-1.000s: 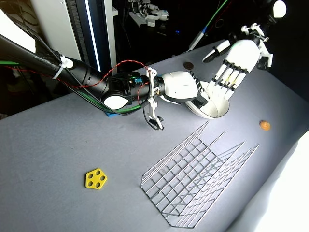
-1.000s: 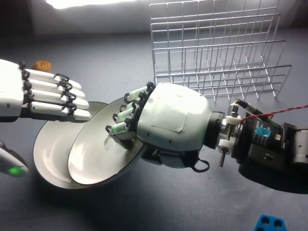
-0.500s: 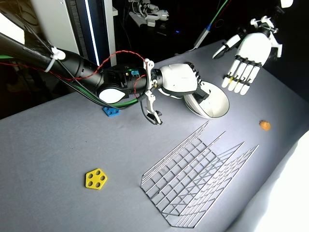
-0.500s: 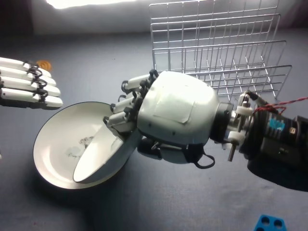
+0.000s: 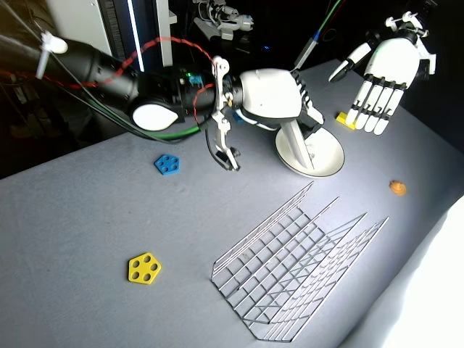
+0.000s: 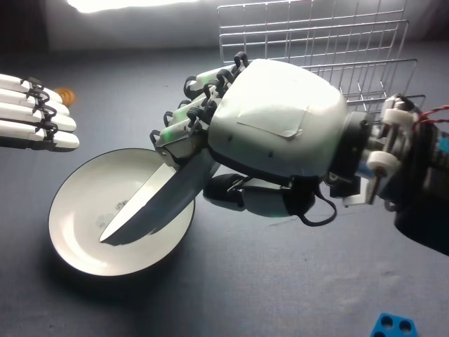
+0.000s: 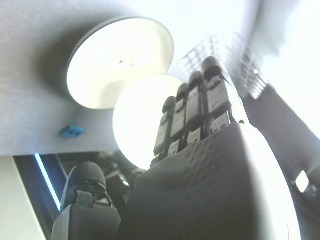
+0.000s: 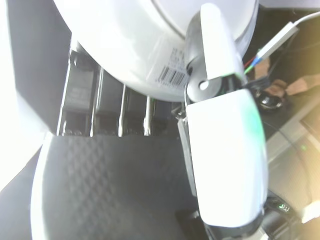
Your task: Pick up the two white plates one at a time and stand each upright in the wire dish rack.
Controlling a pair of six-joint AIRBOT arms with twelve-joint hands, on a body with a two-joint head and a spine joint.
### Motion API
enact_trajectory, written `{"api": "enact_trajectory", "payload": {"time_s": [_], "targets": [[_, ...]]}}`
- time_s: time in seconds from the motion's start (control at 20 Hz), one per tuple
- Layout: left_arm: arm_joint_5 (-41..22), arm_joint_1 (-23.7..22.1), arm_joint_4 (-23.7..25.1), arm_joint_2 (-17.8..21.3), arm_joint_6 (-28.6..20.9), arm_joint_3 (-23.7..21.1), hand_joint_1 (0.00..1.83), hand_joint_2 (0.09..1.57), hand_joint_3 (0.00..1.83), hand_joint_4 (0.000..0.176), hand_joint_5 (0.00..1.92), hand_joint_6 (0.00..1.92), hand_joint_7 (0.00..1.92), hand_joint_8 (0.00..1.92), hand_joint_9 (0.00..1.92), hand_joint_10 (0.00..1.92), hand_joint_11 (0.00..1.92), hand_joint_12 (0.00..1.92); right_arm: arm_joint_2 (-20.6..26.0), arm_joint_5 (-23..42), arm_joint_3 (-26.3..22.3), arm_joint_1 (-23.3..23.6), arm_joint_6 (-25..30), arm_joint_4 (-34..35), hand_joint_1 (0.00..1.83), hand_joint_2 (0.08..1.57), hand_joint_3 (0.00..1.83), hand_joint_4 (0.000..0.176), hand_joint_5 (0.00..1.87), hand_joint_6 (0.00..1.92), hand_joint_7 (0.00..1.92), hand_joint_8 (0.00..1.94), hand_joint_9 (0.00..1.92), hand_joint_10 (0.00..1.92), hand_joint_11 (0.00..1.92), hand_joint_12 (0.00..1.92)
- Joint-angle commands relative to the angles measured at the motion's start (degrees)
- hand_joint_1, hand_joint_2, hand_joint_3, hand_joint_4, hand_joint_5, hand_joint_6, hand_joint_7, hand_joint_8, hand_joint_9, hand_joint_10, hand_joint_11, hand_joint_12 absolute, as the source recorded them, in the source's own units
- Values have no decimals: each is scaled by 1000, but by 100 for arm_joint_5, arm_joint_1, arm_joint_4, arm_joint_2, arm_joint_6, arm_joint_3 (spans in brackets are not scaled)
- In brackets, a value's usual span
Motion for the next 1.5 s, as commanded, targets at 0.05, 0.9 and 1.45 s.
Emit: {"api": "enact_trajectory", "payload": {"time_s": [0.05, 0.9, 1.45], "targets": [[-133, -104, -390, -34, -8, 26, 0, 1110, 0, 0, 35, 1, 51, 1, 47, 1, 0, 217, 147, 737, -189, 235, 110, -55, 1164, 1219, 0, 3, 811, 1331, 791, 1218, 899, 593, 612, 1340], [-93, -178, -144, -241, -70, -236, 0, 1115, 3, 0, 46, 5, 60, 5, 51, 3, 0, 198, 1486, -425, -647, 1309, 2431, -44, 1149, 1240, 0, 5, 772, 1391, 759, 1266, 869, 611, 589, 1363], [-45, -165, 121, -375, -98, -194, 0, 1108, 0, 0, 21, 1, 40, 1, 41, 2, 0, 148, 1848, -187, -382, 1390, 3856, -45, 1170, 1210, 0, 0, 826, 1317, 811, 1186, 909, 610, 636, 1347]]}}
